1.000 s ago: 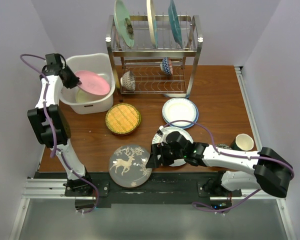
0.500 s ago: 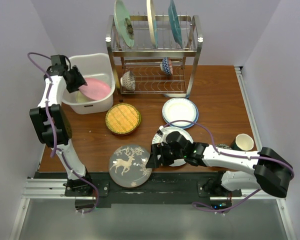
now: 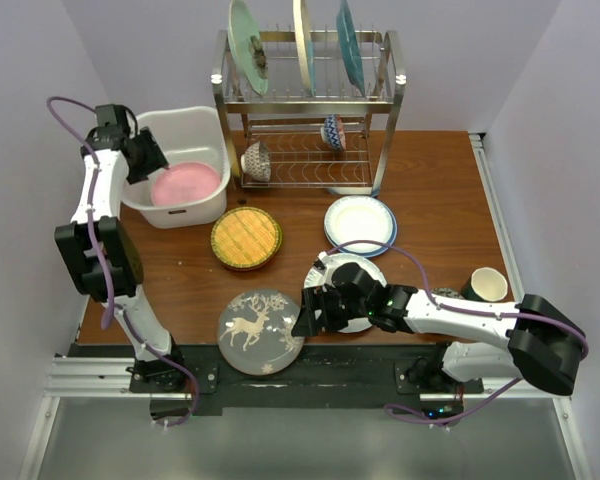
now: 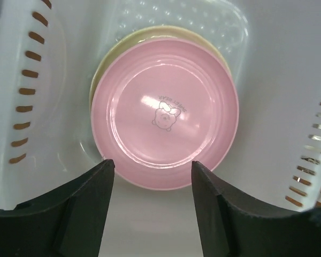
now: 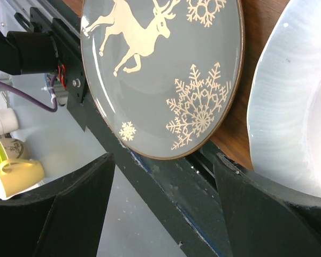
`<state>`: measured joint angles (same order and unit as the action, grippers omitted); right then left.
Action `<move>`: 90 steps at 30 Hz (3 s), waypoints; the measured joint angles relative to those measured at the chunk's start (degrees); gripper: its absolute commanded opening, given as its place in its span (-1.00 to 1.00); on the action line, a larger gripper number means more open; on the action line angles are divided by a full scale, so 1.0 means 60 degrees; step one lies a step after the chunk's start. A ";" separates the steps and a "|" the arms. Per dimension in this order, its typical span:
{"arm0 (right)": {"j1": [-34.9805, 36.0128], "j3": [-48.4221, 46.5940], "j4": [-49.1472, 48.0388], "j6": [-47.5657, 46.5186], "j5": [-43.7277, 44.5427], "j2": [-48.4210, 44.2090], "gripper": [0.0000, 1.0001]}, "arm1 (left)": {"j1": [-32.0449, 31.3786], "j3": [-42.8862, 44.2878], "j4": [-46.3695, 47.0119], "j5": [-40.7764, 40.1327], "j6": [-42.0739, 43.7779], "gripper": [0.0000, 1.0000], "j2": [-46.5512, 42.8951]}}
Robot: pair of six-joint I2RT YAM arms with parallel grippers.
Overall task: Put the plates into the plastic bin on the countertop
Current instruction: Place the plate in the plastic bin, then pick up the plate from the corner of the board.
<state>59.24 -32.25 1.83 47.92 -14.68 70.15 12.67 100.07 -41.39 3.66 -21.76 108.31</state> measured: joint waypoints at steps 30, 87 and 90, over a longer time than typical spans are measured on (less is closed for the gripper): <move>0.0000 0.0066 -0.0397 0.0280 -0.0266 -0.0346 0.54 | -0.0696 -0.5446 -0.0543 0.2120 -0.0018 0.70 -0.6859; 0.0189 0.0678 -0.2911 0.2182 -0.1978 0.2433 0.17 | -0.3628 -1.0877 0.0138 0.2433 -0.1209 0.59 -0.7606; 0.0204 0.0539 -0.2790 0.2076 -0.1967 0.2495 0.17 | -0.3898 -1.0877 0.0168 0.2255 -0.1399 0.59 -0.7595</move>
<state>60.47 -29.02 -14.92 60.38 -26.48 85.12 -10.72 34.81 -40.38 17.19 -30.15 62.74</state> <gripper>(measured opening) 0.589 0.796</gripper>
